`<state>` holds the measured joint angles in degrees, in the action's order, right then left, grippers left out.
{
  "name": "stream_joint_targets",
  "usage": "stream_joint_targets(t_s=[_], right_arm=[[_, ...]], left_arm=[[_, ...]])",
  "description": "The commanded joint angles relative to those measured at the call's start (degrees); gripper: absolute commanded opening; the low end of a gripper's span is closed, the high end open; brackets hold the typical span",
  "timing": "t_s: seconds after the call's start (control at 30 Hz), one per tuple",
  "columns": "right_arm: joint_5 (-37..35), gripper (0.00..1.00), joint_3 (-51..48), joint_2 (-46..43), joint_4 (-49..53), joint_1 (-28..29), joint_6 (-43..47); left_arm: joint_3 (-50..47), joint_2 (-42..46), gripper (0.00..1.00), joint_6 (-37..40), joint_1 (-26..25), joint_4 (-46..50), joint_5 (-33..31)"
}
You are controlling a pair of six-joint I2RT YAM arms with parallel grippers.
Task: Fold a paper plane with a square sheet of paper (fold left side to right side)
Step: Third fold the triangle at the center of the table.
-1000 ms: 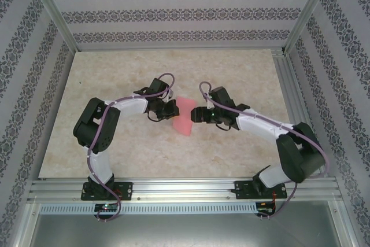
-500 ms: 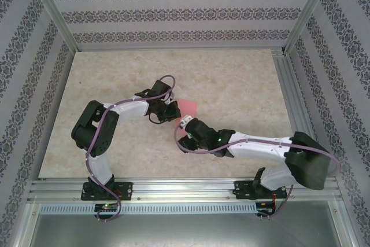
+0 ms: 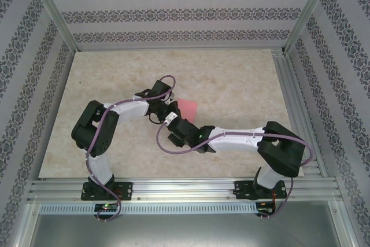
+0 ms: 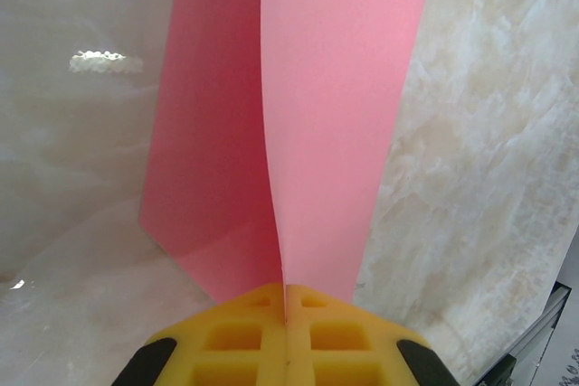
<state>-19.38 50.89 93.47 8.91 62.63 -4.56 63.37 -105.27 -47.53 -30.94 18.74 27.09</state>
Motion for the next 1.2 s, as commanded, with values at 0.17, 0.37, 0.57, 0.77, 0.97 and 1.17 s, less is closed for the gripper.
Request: stream_joint_targets(t_s=[0.17, 0.37, 0.57, 0.77, 0.97, 1.17], right_arm=[[-0.8, 0.28, 1.7, 1.5, 0.0, 0.6, 1.1], [-0.1, 0.00, 1.5, 0.7, 0.9, 0.5, 1.8], [1.2, 0.00, 1.1, 0.2, 1.2, 0.5, 1.7], [3.9, 0.00, -0.6, -1.5, 0.4, 0.1, 1.1], [7.1, 0.00, -2.3, -2.5, -0.5, -1.3, 0.5], [9.3, 0.00, -4.2, -3.9, -1.7, -3.1, -0.8]], left_arm=[[0.3, 0.5, 0.08, -0.4, -0.8, 1.3, 0.0], [0.3, 0.3, 0.11, 0.1, -0.8, 1.9, -0.5], [0.6, 1.4, 0.19, 1.5, -0.8, 3.3, -0.5], [0.6, 6.2, 0.45, 4.8, 0.2, 8.3, -2.4], [0.8, 10.8, 0.65, 8.4, 2.7, 12.9, -2.9], [6.2, 6.7, 0.55, 12.1, 4.8, 14.2, -0.7]])
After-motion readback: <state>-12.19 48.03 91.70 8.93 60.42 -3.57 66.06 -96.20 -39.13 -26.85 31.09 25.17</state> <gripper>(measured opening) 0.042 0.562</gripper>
